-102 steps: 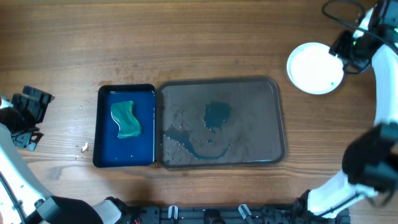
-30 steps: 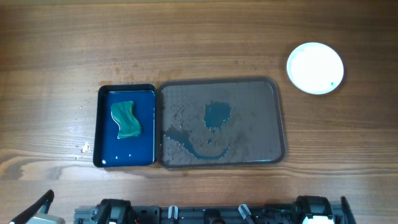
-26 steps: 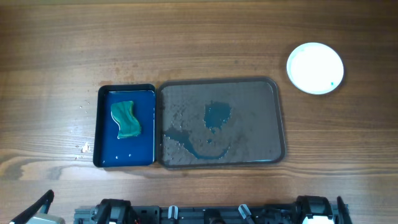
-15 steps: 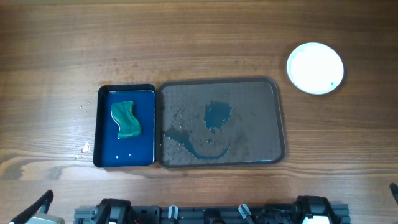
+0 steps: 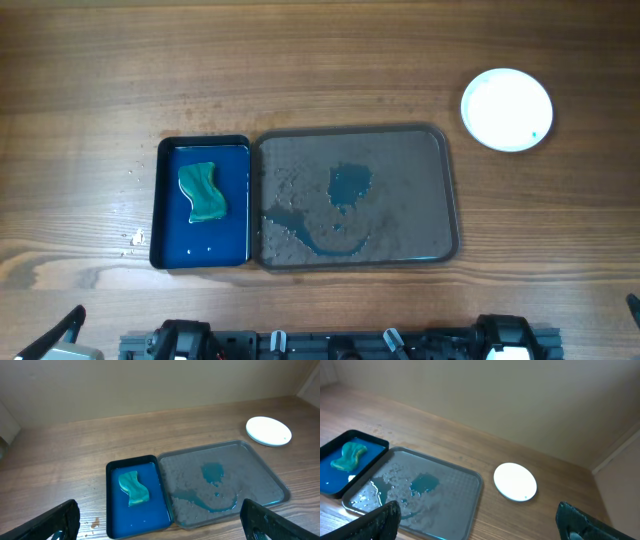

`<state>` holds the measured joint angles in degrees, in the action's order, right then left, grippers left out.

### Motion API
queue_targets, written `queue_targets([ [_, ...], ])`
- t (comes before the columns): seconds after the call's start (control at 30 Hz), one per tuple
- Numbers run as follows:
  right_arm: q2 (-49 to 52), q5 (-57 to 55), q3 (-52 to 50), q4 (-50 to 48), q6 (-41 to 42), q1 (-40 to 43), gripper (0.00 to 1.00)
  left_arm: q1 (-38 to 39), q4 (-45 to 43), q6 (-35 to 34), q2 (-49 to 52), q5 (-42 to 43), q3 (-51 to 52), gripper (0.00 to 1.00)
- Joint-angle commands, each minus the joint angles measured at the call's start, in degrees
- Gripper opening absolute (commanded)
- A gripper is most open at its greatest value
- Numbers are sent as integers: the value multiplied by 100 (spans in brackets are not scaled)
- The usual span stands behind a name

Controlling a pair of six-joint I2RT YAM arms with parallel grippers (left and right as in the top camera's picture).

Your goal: Clean dirty plates on tray and stack at the side

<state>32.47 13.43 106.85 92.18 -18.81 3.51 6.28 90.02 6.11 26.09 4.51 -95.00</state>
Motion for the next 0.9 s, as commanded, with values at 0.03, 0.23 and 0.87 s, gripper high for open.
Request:
queue_targets([
  [0.03, 20, -72, -48, -9, -70, -33, 100, 31, -11, -79, 52, -33, 11, 100],
  [0.23, 20, -72, -48, -9, -68, -33, 100, 31, -13, -79, 52, -33, 11, 100],
  [0.87, 20, -72, -48, -9, -68, -33, 100, -1047, -8271, -81, -2474, 2015, 6207, 100],
])
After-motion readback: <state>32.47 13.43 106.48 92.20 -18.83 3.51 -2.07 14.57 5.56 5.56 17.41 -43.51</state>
